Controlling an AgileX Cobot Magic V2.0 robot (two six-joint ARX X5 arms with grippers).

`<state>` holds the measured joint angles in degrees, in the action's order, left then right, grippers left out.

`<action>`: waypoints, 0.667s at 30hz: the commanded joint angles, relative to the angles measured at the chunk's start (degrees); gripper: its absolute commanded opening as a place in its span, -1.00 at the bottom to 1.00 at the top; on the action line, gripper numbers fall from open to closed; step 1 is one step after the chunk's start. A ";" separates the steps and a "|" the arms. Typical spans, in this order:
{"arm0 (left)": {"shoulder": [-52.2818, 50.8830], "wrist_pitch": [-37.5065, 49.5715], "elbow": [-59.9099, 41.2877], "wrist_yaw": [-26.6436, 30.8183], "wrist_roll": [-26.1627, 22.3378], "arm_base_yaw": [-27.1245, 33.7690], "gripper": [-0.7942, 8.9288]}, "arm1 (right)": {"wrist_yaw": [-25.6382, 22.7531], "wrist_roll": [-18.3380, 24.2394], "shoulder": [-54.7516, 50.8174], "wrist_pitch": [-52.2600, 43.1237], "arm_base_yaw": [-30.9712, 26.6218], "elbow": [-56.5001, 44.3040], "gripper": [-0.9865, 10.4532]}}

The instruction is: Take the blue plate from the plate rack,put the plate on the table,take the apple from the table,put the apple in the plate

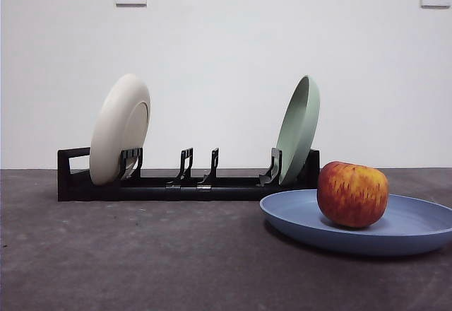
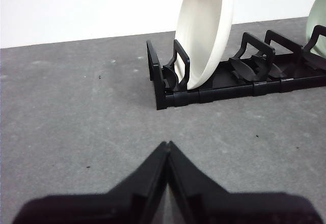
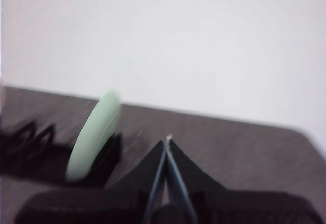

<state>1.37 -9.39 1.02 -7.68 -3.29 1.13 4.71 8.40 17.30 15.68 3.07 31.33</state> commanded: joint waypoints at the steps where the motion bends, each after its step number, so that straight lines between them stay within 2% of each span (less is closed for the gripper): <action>1: -0.07 0.35 -0.57 -0.15 0.61 0.20 -0.84 | 1.97 -5.66 -2.58 -2.29 -0.11 -8.79 -0.83; 3: -0.04 0.35 -0.59 -0.15 0.59 0.20 -0.84 | 1.88 -7.43 -4.81 -3.10 -0.15 -13.92 -0.83; 11: -0.04 0.35 -0.57 -0.15 0.61 0.20 -0.84 | 0.39 -6.95 -14.64 -10.71 -0.15 -29.86 -0.83; 15: -0.04 0.44 -0.57 -0.15 0.59 0.20 -0.84 | -0.15 -6.64 -16.87 -7.80 -0.15 -30.51 -0.83; 20: 0.52 0.37 -0.57 -0.15 0.59 0.20 -0.84 | -3.30 -6.08 -16.87 -6.12 -0.13 -30.51 -0.83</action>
<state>1.78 -9.37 1.02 -7.70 -3.27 1.13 2.00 2.22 0.62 9.67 2.98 1.02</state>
